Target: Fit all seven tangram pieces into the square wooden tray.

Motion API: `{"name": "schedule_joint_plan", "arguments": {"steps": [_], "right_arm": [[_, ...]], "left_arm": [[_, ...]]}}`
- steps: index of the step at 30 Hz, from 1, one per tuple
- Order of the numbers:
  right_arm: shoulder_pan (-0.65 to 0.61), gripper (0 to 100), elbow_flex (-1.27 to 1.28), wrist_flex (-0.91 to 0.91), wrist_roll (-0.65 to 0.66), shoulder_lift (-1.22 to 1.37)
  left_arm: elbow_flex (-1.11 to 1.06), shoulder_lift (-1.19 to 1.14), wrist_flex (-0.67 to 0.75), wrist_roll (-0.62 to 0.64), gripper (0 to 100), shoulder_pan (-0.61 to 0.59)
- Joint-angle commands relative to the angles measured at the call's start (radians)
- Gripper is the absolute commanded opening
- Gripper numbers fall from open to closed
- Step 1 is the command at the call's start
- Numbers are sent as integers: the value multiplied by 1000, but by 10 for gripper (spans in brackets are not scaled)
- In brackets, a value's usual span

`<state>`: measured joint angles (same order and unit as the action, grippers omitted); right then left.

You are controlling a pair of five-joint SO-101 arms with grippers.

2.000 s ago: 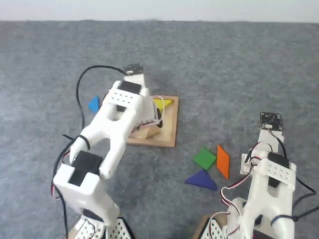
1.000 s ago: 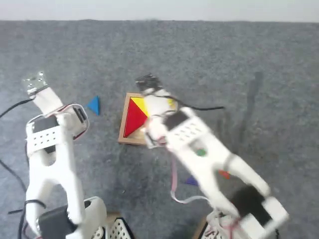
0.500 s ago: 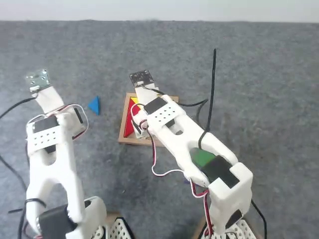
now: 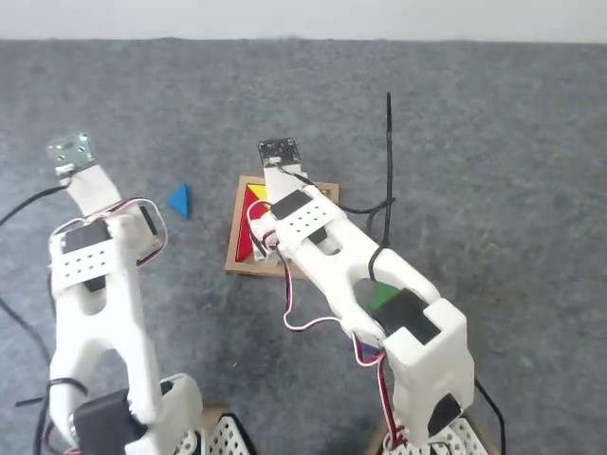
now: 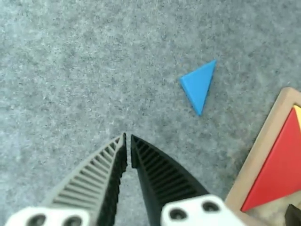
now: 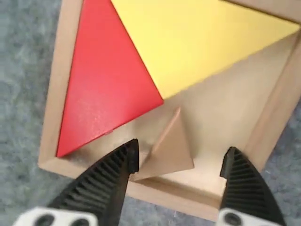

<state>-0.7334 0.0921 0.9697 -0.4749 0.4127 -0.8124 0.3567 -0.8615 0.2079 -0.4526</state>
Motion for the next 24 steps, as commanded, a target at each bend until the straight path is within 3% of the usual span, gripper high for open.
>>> {"name": "schedule_joint_plan", "arguments": {"steps": [1, 5, 14, 20, 24], "right_arm": [[-2, 207, -64, -22, -5, 8], [-1, 95, -64, -24, 23, 10], [15, 102, -71, 15, 169, 10], [21, 98, -71, 8, 388, 10], [21, 33, -77, 4, 535, 10]], "left_arm": [[5, 5, 15, -12, 12, -5], [5, 5, 14, -12, 12, -5], [5, 5, 12, -17, 12, -6], [5, 5, 11, -17, 12, -6], [5, 5, 11, -18, 12, -6]]}}
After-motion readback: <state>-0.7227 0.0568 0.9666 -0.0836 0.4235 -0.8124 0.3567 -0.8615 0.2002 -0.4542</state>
